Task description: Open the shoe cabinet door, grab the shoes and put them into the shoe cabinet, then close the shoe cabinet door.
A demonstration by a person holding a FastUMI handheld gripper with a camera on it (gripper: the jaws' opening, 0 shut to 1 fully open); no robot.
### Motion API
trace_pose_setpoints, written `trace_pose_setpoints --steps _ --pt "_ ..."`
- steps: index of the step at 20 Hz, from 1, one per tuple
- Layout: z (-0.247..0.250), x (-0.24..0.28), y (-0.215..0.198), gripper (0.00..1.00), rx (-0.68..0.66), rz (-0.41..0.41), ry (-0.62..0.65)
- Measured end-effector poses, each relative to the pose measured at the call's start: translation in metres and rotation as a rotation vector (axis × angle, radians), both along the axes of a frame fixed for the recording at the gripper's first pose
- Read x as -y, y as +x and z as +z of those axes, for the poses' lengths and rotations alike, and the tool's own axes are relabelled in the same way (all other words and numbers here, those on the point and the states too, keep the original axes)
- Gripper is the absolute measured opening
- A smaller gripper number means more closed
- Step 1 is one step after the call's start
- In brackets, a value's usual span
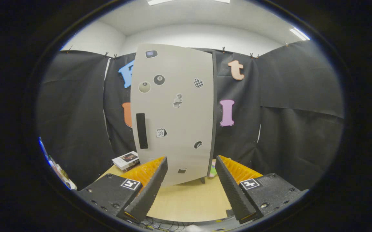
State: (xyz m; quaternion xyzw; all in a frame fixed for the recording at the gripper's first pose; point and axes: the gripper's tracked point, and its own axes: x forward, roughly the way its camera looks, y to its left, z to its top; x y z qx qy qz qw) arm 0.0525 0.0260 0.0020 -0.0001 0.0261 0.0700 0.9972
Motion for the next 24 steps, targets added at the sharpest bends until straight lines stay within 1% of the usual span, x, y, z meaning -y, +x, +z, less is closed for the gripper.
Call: trace_pose_setpoints --steps 7,11,18,24 --pt "-0.016 0.003 -0.003 0.97 -0.023 0.008 -0.022" --pt "-0.015 0.007 -0.006 0.97 -0.016 0.008 -0.029" --pt "0.004 0.014 -0.009 0.98 0.026 0.008 -0.065" --pt "0.008 0.025 -0.014 0.98 0.041 -0.006 -0.028"
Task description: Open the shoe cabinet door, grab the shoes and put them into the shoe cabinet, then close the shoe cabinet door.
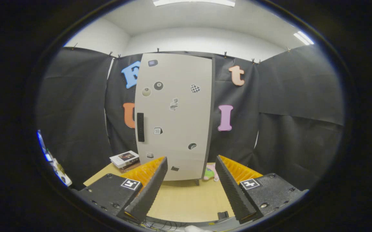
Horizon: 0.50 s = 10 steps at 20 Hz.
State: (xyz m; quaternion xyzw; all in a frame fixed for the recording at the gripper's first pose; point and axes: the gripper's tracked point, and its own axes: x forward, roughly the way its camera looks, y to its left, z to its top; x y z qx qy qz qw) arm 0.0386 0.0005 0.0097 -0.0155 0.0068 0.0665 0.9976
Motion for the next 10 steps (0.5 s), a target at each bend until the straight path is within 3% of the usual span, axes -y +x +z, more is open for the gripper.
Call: trace_pose_setpoints --steps 3,10 --pt "-0.005 0.004 -0.005 0.97 -0.019 0.0 0.036" --pt "0.0 0.015 -0.018 0.97 -0.003 -0.024 -0.008"
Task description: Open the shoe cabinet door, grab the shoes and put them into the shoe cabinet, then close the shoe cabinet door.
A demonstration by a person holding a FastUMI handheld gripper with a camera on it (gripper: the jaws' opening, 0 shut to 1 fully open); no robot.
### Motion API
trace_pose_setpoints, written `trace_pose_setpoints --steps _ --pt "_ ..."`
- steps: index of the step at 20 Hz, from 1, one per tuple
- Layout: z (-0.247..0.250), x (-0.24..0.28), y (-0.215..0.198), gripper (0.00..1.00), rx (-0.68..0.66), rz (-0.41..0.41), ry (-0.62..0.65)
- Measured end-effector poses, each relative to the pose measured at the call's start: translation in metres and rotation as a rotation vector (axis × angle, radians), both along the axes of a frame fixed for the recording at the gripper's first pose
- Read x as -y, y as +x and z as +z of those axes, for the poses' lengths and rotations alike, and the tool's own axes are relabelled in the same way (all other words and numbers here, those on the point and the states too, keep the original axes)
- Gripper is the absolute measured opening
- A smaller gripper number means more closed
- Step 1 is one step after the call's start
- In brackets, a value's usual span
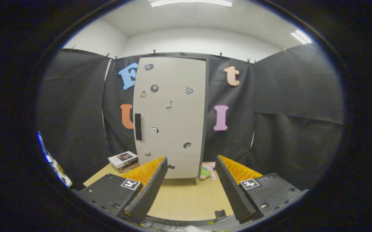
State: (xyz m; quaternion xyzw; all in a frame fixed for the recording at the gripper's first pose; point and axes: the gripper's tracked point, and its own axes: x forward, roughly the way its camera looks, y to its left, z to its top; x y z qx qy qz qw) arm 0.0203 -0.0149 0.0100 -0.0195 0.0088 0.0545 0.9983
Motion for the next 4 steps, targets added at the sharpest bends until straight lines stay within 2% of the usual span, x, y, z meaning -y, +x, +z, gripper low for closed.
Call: trace_pose_setpoints --steps 4 --pt "0.001 0.0028 -0.0045 0.97 0.007 -0.005 -0.003"
